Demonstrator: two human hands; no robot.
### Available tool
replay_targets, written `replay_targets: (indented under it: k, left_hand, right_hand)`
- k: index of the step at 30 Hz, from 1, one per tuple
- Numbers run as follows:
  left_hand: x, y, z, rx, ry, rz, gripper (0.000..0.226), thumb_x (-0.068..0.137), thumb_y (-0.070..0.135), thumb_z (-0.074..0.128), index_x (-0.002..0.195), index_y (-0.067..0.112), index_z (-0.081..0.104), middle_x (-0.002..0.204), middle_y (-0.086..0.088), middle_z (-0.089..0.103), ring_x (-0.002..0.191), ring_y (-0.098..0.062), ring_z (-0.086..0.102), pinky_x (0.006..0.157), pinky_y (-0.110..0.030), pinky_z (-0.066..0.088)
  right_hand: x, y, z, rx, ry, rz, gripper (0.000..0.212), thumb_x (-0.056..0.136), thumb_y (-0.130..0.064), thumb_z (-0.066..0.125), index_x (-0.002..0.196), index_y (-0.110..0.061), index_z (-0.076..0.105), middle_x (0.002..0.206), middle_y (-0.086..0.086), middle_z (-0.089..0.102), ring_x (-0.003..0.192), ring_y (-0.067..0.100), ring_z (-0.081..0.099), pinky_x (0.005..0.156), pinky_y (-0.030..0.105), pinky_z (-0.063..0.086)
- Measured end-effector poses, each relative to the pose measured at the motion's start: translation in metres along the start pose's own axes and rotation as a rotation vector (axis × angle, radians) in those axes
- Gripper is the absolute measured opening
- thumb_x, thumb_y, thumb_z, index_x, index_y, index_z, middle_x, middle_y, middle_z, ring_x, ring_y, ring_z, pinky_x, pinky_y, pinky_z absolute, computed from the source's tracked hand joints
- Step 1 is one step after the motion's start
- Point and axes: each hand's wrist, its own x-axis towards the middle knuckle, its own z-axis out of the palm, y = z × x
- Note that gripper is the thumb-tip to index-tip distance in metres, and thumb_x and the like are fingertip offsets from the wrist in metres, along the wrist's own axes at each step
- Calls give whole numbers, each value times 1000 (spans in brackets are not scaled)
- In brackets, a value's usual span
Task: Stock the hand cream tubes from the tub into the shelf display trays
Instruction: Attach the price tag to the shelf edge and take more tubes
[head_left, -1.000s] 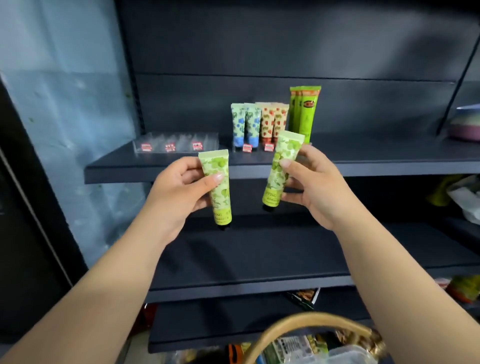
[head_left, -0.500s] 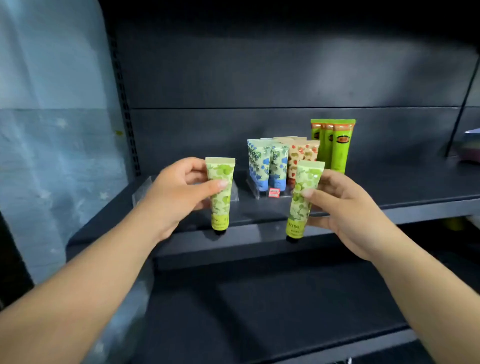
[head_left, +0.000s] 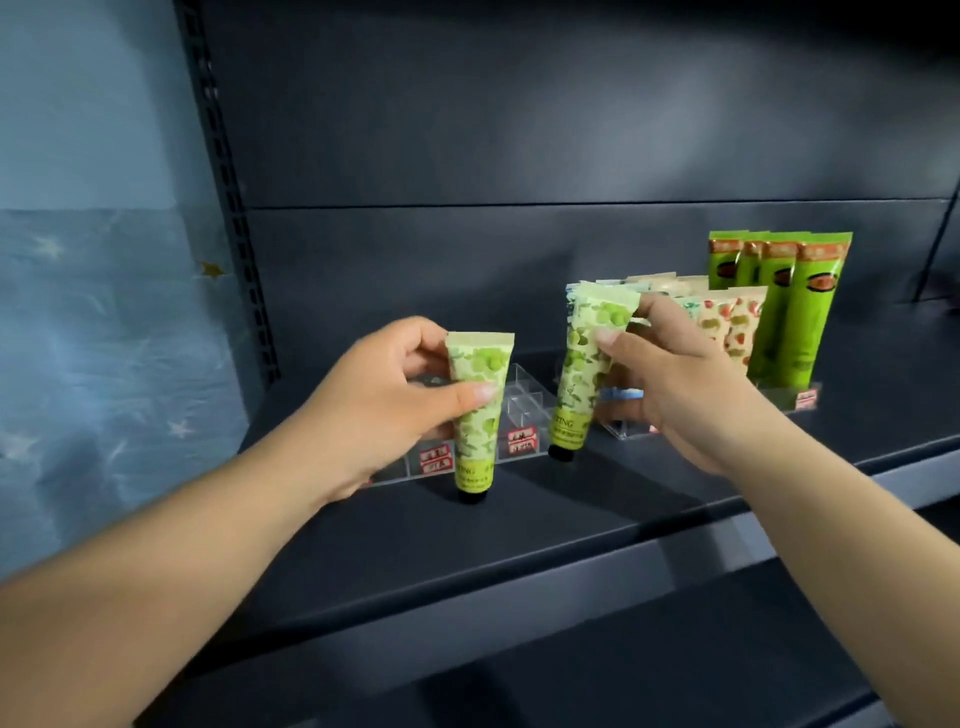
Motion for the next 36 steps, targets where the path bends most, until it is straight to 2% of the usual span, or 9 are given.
replay_targets:
  k: [4, 7, 9, 12, 17, 21, 25, 32, 36]
  left_hand:
    - [25, 11, -17, -44, 44, -10, 18, 76, 3, 66, 79, 17, 54, 81, 0, 65, 72, -14, 65, 60, -26, 56]
    - [51, 19, -23, -31, 89, -8, 21, 79, 4, 64, 79, 20, 50, 82, 0, 63, 73, -13, 62, 57, -24, 51]
    - [68, 22, -20, -7, 105, 4, 23, 81, 3, 63, 79, 21, 49, 84, 0, 62, 75, -12, 62, 62, -27, 52]
    - [89, 22, -14, 13, 121, -17, 23, 81, 3, 64, 79, 21, 49, 89, 0, 63, 83, -13, 63, 71, -33, 53]
    - [116, 9, -7, 49, 116, -93, 21, 80, 3, 65, 82, 19, 52, 93, -4, 65, 85, -14, 65, 75, -35, 55]
    - [128, -3, -9, 63, 95, -119, 21, 79, 3, 66, 83, 18, 52, 97, -6, 66, 86, -14, 65, 72, -32, 55]
    - [133, -12, -11, 45, 64, -124, 21, 79, 3, 66, 84, 18, 52, 94, -4, 65, 83, -11, 66, 63, -26, 57]
    - [135, -25, -12, 21, 67, -127, 27, 82, 0, 62, 89, 22, 48, 98, -6, 63, 81, -14, 64, 62, -27, 56]
    - [137, -28, -12, 21, 48, -125, 28, 82, 0, 62, 90, 22, 48, 103, -8, 62, 85, -16, 64, 64, -28, 57]
  right_hand:
    - [19, -26, 0, -120, -37, -47, 12, 89, -2, 51, 95, -13, 50, 84, 4, 58, 69, 13, 60, 55, 25, 57]
    - [42, -47, -1, -185, -101, -107, 24, 88, 5, 50, 86, -19, 47, 77, 1, 55, 61, 11, 58, 51, 23, 55]
    - [62, -58, -4, -327, -178, -142, 26, 86, 4, 54, 82, -21, 49, 78, 1, 58, 60, 11, 61, 59, 26, 57]
    - [94, -70, -5, -679, -293, -195, 23, 82, -3, 63, 78, -24, 52, 88, 5, 64, 79, 21, 67, 76, 34, 57]
    - [132, -73, 4, -1197, -461, -216, 15, 77, -27, 71, 81, -27, 57, 71, -8, 64, 59, 7, 55, 57, 22, 43]
    - [150, -65, 16, -1316, -508, -191, 18, 74, -32, 74, 86, -26, 62, 78, -7, 67, 66, 8, 59, 48, 17, 39]
    - [162, -58, 22, -1394, -507, -175, 32, 72, -33, 75, 96, -17, 63, 92, 1, 68, 78, 14, 59, 57, 21, 42]
    - [171, -52, 26, -1392, -538, -85, 26, 74, -31, 74, 92, -20, 60, 80, -4, 66, 68, 3, 56, 55, 20, 39]
    - [176, -39, 30, -1496, -589, -65, 21, 76, -32, 72, 84, -15, 62, 71, -5, 62, 67, 10, 56, 58, 23, 41]
